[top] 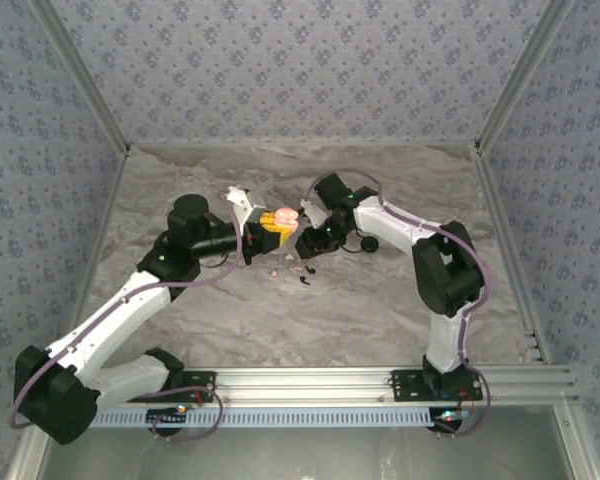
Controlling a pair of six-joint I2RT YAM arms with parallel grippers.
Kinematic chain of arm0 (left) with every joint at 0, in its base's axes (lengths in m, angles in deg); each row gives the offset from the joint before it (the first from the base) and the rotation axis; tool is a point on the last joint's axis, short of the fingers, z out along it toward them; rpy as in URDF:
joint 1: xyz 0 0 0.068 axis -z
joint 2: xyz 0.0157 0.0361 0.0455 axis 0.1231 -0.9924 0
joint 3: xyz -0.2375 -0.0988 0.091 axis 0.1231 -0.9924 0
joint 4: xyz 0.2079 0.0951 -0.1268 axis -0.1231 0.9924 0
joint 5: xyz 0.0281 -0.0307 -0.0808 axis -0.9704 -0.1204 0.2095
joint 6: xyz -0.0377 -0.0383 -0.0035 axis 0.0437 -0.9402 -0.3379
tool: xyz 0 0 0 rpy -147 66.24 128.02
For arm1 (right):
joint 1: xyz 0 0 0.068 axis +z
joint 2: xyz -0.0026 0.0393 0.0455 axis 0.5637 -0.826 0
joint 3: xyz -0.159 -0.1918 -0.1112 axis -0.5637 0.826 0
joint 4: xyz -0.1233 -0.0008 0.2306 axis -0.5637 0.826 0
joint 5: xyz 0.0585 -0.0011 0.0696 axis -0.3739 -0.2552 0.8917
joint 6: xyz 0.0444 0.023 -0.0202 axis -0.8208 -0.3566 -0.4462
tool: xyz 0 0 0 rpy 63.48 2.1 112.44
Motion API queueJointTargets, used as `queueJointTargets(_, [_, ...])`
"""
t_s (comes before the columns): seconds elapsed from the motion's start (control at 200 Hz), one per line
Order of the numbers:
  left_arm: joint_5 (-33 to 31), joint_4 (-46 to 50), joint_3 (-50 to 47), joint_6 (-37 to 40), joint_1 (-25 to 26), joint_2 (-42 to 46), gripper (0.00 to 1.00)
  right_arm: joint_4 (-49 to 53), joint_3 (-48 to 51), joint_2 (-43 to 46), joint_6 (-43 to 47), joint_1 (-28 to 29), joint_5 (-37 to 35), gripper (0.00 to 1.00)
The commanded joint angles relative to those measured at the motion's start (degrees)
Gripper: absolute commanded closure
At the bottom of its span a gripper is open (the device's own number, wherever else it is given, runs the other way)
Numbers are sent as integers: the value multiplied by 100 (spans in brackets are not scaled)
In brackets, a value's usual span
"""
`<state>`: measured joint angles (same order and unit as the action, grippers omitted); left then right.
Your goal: Insert the wireless bluetooth earbuds into the charging case
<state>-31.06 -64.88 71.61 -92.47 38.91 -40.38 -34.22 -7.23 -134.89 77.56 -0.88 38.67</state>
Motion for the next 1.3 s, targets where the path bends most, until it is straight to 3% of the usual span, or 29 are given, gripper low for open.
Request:
queueJointTargets(0.0, [-147,113,-80,-70,-44,263,93,110,-323,-251,176,157,-177,61])
queueJointTargets(0.5, [-347,173,-240,-81,-38,516,93,639,-1142,-1069,593,717,-1374,62])
queueJointTargets(1.169, [-397,180,-257,-62,-38,503,92,967,-1442,-1491,829,954,-1725,61])
queueJointTargets(1.294, [-387,180,-255,-60,-45,503,93,974,-1460,-1557,790,964,-1837,64])
